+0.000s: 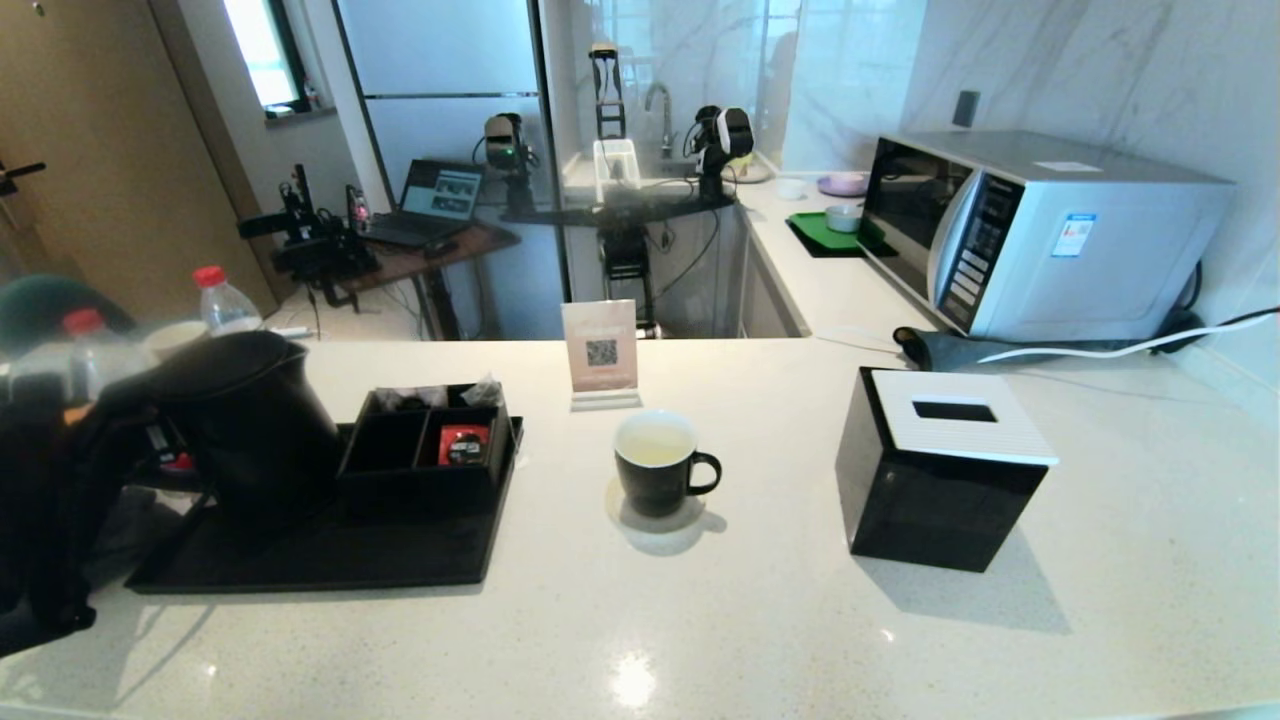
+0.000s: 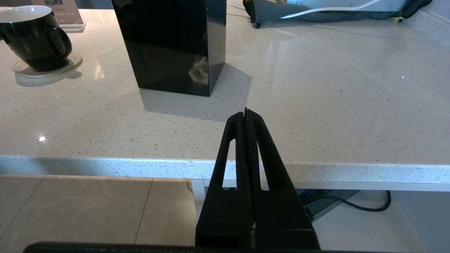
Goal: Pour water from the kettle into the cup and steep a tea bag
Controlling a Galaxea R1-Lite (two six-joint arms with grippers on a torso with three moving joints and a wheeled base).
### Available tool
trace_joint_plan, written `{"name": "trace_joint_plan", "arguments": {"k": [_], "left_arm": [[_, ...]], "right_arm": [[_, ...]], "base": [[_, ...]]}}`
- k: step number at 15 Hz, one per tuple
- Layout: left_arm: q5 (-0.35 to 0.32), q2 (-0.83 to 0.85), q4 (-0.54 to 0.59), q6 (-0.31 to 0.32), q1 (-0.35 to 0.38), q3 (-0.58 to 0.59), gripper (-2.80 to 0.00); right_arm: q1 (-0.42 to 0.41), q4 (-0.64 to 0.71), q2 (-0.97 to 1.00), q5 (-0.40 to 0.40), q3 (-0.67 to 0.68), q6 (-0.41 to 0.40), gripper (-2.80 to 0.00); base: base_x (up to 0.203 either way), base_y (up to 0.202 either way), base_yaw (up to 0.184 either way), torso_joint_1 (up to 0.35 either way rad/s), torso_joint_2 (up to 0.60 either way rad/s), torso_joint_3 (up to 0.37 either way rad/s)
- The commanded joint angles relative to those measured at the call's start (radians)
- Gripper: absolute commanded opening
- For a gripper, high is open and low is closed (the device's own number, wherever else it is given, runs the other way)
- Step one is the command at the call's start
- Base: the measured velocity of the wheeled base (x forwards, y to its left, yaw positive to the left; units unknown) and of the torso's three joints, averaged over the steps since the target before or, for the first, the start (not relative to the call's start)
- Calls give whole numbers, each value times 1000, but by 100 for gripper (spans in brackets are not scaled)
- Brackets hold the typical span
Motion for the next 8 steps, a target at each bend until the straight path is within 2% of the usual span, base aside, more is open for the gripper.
{"name": "trace_joint_plan", "arguments": {"k": [1,7,8], "left_arm": [[-2,6,-44,1,-3,-1,-280],[-1,3,-44,7,-3,2,-280],[-2,3,-44,7,-3,4,0]], "right_arm": [[0,0,1,1,0,0,-280],[0,0,1,1,0,0,-280],[0,0,1,1,0,0,-280]], "base": [[0,0,0,0,0,0],[0,0,0,0,0,0],[0,0,0,0,0,0]]}}
